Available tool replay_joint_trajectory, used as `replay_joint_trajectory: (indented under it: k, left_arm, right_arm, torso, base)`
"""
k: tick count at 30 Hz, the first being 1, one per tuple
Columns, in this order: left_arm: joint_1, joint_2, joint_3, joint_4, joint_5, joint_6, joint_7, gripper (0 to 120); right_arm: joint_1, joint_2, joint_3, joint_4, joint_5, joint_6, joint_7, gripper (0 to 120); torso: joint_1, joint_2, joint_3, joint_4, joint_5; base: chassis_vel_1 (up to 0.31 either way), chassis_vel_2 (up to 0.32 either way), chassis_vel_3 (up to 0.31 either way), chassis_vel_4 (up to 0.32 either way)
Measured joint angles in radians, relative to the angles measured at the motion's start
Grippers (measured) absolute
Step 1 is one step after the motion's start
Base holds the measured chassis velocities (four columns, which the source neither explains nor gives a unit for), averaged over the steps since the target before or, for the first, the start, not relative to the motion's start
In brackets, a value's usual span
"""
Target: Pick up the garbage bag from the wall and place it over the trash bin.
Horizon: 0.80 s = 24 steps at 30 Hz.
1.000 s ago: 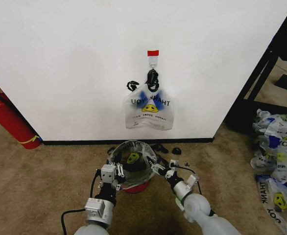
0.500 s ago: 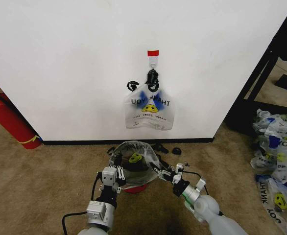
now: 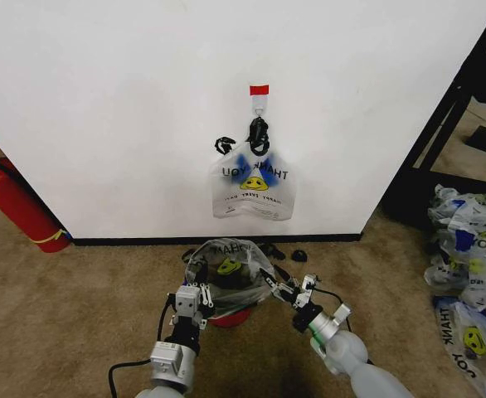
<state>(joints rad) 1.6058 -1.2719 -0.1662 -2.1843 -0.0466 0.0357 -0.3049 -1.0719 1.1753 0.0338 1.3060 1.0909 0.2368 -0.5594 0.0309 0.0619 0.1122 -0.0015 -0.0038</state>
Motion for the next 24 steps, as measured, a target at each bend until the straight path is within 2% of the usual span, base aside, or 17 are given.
replay_joint_trajectory:
  k: [4, 7, 10, 11, 12, 13, 15, 18, 20, 24]
  left_arm:
    - [-0.010, 0.001, -0.007, 0.037, 0.005, -0.017, 0.000, 0]
    - [-0.013, 0.003, -0.013, 0.103, 0.030, -0.063, 0.003, 0]
    - [-0.015, -0.004, -0.008, 0.170, 0.050, -0.143, 0.029, 0]
    - [-0.018, -0.010, -0.009, 0.198, 0.065, -0.192, 0.069, 0]
    - [-0.018, -0.010, -0.009, 0.198, 0.065, -0.192, 0.069, 0]
    - [-0.022, -0.014, -0.013, 0.221, 0.078, -0.232, 0.112, 1]
    - [-0.033, -0.025, -0.022, 0.280, 0.113, -0.317, 0.199, 9]
    - [-0.062, -0.042, -0.020, 0.380, 0.148, -0.380, 0.236, 22]
    - [-0.069, -0.046, -0.019, 0.398, 0.151, -0.385, 0.237, 26]
    - [-0.077, -0.055, -0.014, 0.434, 0.155, -0.387, 0.237, 41]
  right_arm:
    - [-0.004, 0.000, -0.008, 0.019, -0.009, 0.001, 0.015, 100]
    - [-0.016, -0.003, -0.015, 0.051, -0.007, 0.001, -0.041, 100]
    - [-0.020, -0.004, -0.018, 0.066, -0.004, 0.004, -0.062, 100]
    - [-0.020, -0.004, -0.019, 0.067, -0.004, 0.005, -0.062, 100]
    - [-0.020, -0.004, -0.019, 0.067, -0.004, 0.005, -0.062, 100]
    - [-0.021, -0.004, -0.019, 0.068, -0.004, 0.005, -0.062, 100]
    - [-0.024, -0.004, -0.019, 0.068, -0.004, 0.005, -0.063, 100]
    - [-0.029, -0.003, -0.018, 0.066, -0.008, 0.005, -0.065, 100]
    - [-0.031, -0.003, -0.017, 0.066, -0.009, 0.005, -0.066, 100]
    - [-0.037, -0.001, -0.014, 0.069, -0.010, 0.004, -0.066, 100]
  torso:
    - [0.000, 0.000, 0.000, 0.0001, -0.0001]
    - [0.000, 0.000, 0.000, 0.0000, -0.0001]
    - [0.000, 0.000, 0.000, 0.0002, -0.0001]
    - [0.000, 0.000, 0.000, 0.0001, -0.0001]
    - [0.000, 0.000, 0.000, 0.0001, -0.0001]
    - [0.000, 0.000, 0.000, 0.0000, -0.0001]
    - [0.000, 0.000, 0.000, 0.0000, -0.0001]
    - [0.000, 0.000, 0.000, 0.0000, -0.0001]
    - [0.000, 0.000, 0.000, 0.0000, -0.0002]
    - [0.000, 0.000, 0.000, 0.0001, -0.0001]
  base:
    - [0.000, 0.000, 0.000, 0.000]
    - [0.000, 0.000, 0.000, 0.000]
    - [0.000, 0.000, 0.000, 0.000]
    - [0.000, 0.000, 0.000, 0.000]
    - [0.000, 0.000, 0.000, 0.000]
    - [0.000, 0.000, 0.000, 0.000]
    - [0.000, 0.000, 0.000, 0.000]
    - [0.000, 0.000, 0.000, 0.000]
    - [0.000, 0.000, 0.000, 0.000]
    - [0.000, 0.000, 0.000, 0.000]
